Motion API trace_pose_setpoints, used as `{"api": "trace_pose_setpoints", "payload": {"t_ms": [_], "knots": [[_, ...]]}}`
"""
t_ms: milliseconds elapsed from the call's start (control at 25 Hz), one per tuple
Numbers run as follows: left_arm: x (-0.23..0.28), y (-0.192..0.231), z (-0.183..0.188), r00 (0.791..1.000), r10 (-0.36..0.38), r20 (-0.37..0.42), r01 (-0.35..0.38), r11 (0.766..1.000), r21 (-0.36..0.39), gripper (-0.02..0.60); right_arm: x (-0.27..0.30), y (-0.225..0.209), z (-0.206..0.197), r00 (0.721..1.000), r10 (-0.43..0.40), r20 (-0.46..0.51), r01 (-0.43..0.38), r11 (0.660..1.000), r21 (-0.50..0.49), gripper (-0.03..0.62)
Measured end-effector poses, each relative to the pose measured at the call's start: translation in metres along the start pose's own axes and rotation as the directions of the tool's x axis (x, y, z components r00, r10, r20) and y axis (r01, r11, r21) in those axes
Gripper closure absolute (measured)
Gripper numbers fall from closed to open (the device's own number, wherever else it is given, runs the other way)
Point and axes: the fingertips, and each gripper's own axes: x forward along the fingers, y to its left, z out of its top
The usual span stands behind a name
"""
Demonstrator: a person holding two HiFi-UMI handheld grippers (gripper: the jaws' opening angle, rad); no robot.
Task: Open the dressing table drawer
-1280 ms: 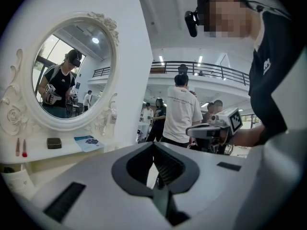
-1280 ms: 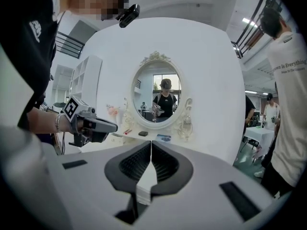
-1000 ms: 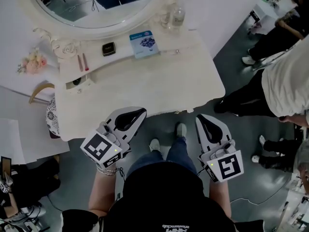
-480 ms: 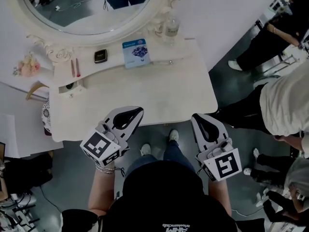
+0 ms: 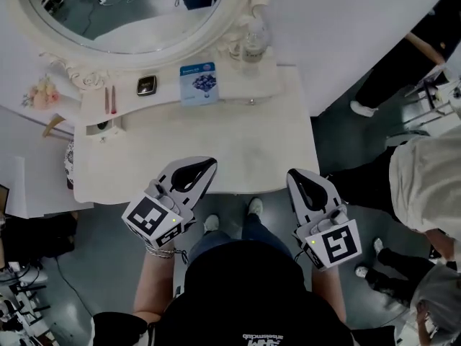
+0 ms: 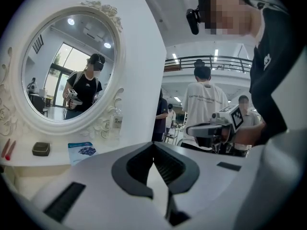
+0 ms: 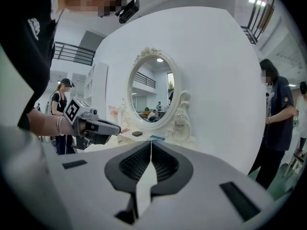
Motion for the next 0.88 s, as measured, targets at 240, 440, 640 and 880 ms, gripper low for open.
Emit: {"api": "trace_pose_setpoints", "payload": {"t_ms": [240, 440, 640, 880], "knots": [[0.019, -0.005, -0.003, 0.999, 0.048, -0.009, -0.048, 0.999, -0.015, 0.565, -0.002, -0.025, -0.006, 0.999, 0.035, -0.005, -0.035, 0.999, 0.008, 0.574], [0.031, -0.01, -0.008, 0.996, 0.09, -0.011, -0.091, 0.995, -0.029, 0.565, -0.004, -0.039, -0.01, 0.997, 0.074, -0.006, -0.074, 0.997, 0.008, 0.574], [0.038, -0.015, -0.008, 0.992, 0.126, -0.006, -0.127, 0.991, -0.034, 0.565, -0.008, -0.047, -0.011, 0.994, 0.109, 0.002, -0.109, 0.994, 0.011, 0.574], [0.036, -0.022, -0.014, 0.983, 0.182, -0.005, -0.182, 0.982, -0.046, 0.565, -0.012, -0.051, -0.014, 0.988, 0.149, 0.034, -0.149, 0.989, -0.011, 0.574]]}}
